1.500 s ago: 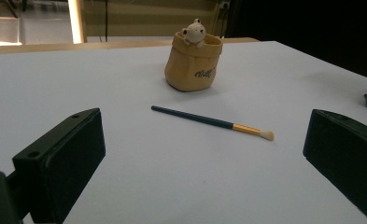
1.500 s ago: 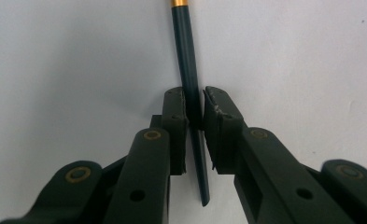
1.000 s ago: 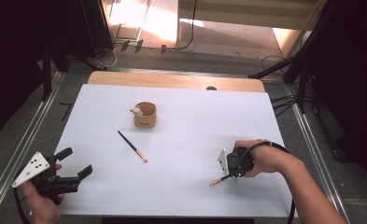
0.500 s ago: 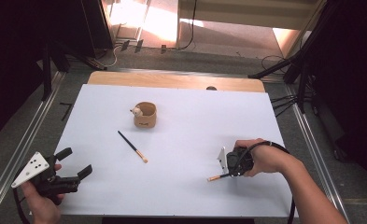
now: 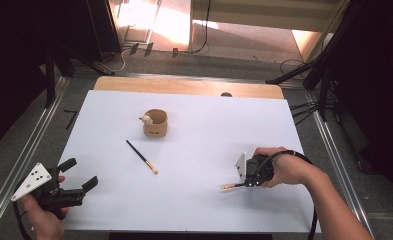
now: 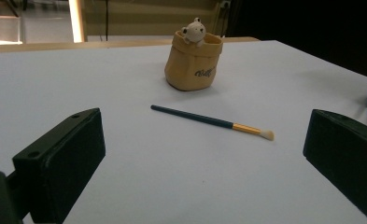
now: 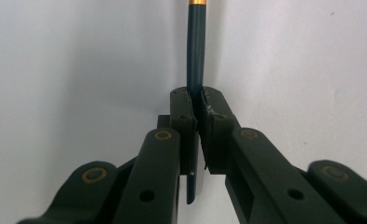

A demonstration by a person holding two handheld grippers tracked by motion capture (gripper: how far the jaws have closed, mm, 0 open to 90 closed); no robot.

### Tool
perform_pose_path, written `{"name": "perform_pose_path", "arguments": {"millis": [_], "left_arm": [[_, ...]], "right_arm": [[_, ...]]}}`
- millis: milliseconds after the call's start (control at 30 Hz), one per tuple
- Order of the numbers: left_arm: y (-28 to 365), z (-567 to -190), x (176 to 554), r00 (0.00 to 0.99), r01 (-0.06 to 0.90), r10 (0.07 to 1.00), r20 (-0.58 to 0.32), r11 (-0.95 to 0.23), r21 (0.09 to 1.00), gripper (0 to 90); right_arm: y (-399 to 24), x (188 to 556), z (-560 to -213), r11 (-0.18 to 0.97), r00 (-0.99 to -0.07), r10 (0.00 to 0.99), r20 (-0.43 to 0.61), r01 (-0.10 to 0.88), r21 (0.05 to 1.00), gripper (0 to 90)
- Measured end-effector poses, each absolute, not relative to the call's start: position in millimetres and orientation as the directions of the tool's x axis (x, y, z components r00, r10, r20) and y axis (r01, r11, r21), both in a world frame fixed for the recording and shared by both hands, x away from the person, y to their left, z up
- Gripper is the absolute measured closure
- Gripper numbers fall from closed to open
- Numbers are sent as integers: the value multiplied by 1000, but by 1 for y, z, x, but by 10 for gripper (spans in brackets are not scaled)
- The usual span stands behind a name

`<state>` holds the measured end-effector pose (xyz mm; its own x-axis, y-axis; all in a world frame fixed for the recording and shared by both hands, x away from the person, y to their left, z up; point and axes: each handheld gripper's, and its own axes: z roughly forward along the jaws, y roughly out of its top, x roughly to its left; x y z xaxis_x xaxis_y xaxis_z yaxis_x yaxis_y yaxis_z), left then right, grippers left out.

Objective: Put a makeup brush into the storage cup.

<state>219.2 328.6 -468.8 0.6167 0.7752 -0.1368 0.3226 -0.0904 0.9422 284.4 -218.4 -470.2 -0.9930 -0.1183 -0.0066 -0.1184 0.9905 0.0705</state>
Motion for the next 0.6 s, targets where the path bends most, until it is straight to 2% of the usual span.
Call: {"name": "perform_pose_path", "arguments": {"millis": [467,600], "left_arm": [[327,-469,219,615,324,775,-143,-83,942,0],[328,-469,219,616,323,775,-141,-85,942,0]], "right_arm": [[-224,284,-458,984,-997,-74,-3,-73,162,858],[-225,286,-451,972,-998,-53,-14,-55,227,858]]}}
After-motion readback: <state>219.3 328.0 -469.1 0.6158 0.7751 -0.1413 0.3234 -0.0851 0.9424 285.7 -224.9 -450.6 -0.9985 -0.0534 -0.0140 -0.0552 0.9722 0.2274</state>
